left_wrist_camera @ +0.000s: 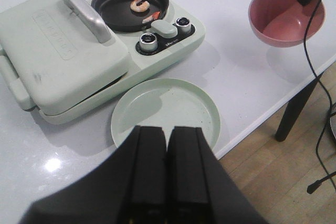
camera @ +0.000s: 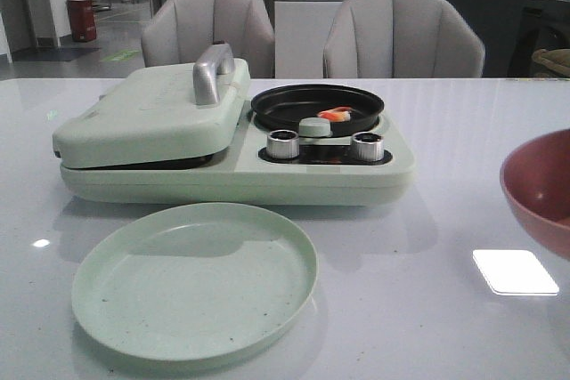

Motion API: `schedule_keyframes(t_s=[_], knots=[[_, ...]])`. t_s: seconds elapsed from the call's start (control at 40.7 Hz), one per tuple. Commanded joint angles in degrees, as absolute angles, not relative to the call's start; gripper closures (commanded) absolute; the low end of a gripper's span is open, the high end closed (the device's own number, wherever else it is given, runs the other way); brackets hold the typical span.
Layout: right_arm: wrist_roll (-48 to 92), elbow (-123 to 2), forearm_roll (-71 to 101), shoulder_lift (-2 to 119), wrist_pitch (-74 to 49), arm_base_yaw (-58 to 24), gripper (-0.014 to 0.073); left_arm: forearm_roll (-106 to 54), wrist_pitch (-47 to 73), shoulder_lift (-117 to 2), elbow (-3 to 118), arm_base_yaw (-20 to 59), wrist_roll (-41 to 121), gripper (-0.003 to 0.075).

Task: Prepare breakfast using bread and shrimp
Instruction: 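Lower the empty pink bowl back onto the table with the right gripper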

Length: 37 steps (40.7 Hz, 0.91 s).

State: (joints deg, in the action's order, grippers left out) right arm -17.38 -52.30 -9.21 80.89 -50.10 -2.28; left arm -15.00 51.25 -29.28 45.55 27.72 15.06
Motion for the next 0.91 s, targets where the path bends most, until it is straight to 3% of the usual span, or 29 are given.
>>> schedule_keyframes(t_s=[0.0,0.467,0.541,0.738,0.885], knots=[[-15.7,-50.3,-7.4,78.7,-42.9,-1.0,0.0550,-16.0,46.7,-29.7,47.2,27.7,14.6,0.0619],[-15.7,-48.9,-7.4,82.1,-37.8,-1.0,0.0526,-16.0,46.7,-29.7,47.2,27.7,14.6,0.0619],[-15.7,-49.1,-7.4,83.8,-38.0,-1.0,0.0476,-16.0,46.7,-29.7,47.2,27.7,14.6,0.0619],[-15.7,-49.2,-8.2,83.8,-37.0,-1.0,0.0160,-16.0,46.7,-29.7,47.2,27.7,14.6,0.0619],[-15.7,-49.7,-8.8,80.6,-36.6,-1.0,0.0141,-16.0,46.7,-29.7,47.2,27.7,14.6,0.0619]])
